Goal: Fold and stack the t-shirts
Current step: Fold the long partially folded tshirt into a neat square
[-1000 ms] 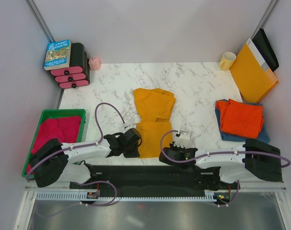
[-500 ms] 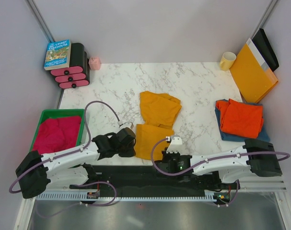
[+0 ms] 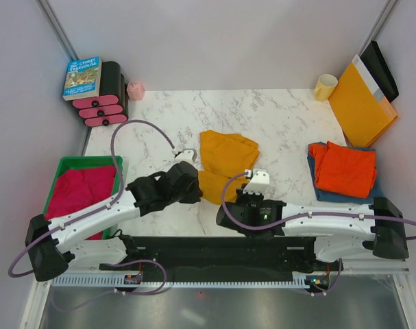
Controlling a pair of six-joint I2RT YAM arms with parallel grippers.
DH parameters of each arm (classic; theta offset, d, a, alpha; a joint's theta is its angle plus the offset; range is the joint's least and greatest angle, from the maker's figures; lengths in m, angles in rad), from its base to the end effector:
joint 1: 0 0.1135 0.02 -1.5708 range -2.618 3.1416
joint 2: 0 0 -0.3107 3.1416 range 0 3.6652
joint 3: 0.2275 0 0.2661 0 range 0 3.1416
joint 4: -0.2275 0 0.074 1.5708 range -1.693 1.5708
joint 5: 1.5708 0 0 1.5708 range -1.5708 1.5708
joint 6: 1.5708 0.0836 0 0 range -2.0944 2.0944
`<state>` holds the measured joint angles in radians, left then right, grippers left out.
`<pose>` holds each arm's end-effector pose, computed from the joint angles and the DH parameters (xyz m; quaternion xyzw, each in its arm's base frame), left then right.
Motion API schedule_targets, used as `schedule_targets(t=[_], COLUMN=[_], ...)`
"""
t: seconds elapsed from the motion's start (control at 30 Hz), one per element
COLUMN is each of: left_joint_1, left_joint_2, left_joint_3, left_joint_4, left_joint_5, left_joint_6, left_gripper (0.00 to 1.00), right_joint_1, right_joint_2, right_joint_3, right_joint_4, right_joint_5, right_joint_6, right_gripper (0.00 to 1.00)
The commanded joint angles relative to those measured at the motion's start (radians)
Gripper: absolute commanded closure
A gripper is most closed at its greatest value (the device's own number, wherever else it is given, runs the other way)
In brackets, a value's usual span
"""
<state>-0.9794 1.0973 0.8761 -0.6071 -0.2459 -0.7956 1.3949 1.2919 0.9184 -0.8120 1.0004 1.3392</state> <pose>0.1559 -0.1956 0.2774 0.0406 0.9250 -0.2071 0.3159 0.1117 0.2265 0.2631 0.0678 0.8635 0.0693 0.4950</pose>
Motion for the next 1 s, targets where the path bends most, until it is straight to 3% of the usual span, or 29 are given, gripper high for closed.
schedule_targets(t=[0.0, 0.23, 0.43, 0.67, 0.97], left_joint_1=[-0.001, 0.076, 0.198, 0.333, 0.384], left_joint_2=[0.077, 0.245, 0.384, 0.571, 0.786], left_joint_3=[0.129, 0.287, 0.438, 0.638, 0.837], left_joint_4=[0.01, 0.056, 0.082, 0.086, 0.081], left_joint_5=[-0.093, -0.105, -0.087, -0.049, 0.002], left_joint_6=[0.096, 0.176, 0.259, 0.32, 0.329], left_gripper=[0.98, 0.98, 0.98, 0.98, 0.98], right_joint_1=[-0.108, -0.412, -0.62, -0.72, -0.812], right_joint_2=[-0.029, 0.019, 0.176, 0.331, 0.533], right_joint_3=[0.085, 0.158, 0.278, 0.388, 0.545], right_joint_4=[0.011, 0.252, 0.41, 0.485, 0.533], right_joint_5=[0.076, -0.019, -0.155, -0.23, -0.305], right_joint_6=[-0.176, -0.53, -0.693, -0.753, -0.791], right_gripper=[1.0, 1.0, 1.0, 1.0, 1.0])
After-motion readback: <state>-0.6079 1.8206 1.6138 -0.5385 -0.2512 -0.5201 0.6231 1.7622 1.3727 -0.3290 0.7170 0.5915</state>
